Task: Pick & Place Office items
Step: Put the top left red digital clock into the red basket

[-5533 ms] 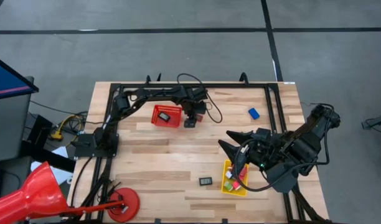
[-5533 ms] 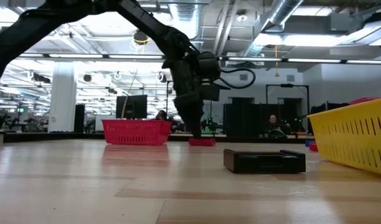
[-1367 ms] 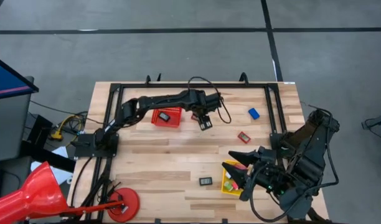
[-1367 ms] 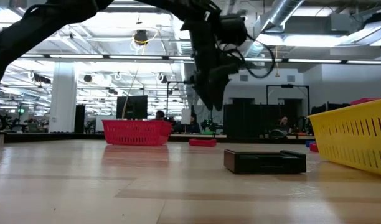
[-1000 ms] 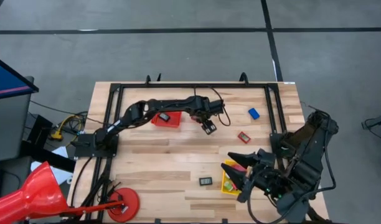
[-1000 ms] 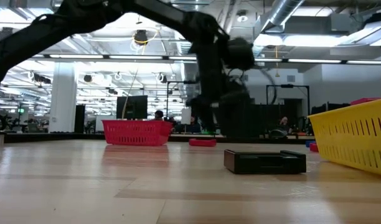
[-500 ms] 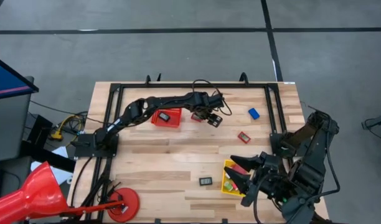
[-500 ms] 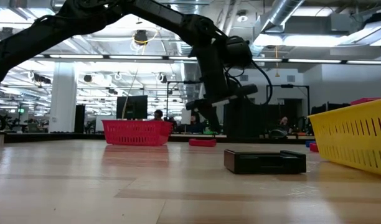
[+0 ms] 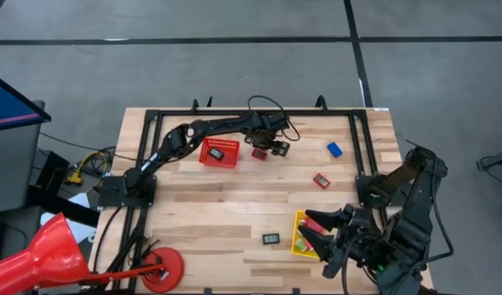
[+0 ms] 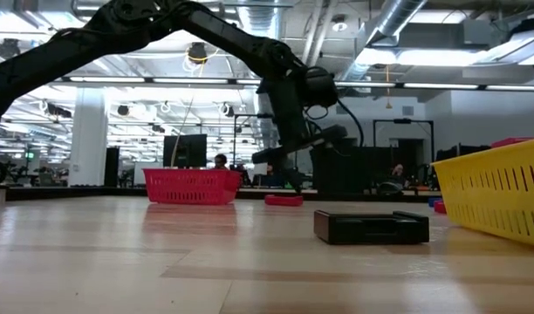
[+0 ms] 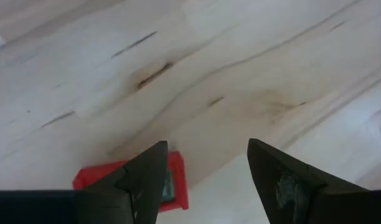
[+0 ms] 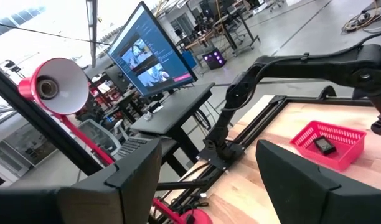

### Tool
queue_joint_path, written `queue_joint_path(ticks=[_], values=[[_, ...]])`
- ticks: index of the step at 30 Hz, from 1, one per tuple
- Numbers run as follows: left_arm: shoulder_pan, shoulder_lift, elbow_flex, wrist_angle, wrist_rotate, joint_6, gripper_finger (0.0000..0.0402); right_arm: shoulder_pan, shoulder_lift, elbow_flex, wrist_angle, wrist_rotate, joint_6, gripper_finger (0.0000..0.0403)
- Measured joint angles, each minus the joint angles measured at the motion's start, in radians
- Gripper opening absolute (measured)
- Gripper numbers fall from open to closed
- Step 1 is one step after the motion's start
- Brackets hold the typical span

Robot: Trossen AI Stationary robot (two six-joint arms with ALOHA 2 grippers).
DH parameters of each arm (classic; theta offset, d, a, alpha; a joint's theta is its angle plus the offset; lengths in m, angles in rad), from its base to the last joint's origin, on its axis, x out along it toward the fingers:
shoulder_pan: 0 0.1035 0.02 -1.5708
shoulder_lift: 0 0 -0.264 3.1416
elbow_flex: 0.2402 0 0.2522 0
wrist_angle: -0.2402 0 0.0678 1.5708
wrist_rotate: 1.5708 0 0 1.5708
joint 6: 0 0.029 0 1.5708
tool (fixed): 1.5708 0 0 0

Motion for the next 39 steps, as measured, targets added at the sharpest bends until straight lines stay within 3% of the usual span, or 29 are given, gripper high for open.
queue_joint_path(ticks=[8,16,23,28,39], values=[[-0.024,0.019,0.0,-0.009,0.134,-0.001,0.0218,0.009,0.0,0.0,0.01,0.001,-0.001,0.0256],[-0.051,0.022,-0.023,-0.025,0.013,-0.026,0.0218,0.024,0.014,0.0,0.048,0.008,-0.007,0.0256],[-0.085,-0.027,-0.021,-0.016,-0.011,-0.02,0.0215,0.048,0.043,0.0,0.061,0.055,-0.002,0.0256],[-0.09,-0.06,-0.019,-0.077,-0.098,-0.014,0.0185,0.052,0.049,0.0,0.07,0.069,0.008,0.0256],[-0.061,-0.056,-0.036,-0.154,-0.07,0.076,0.0107,0.054,0.049,0.0,0.076,0.079,-0.008,0.0256]])
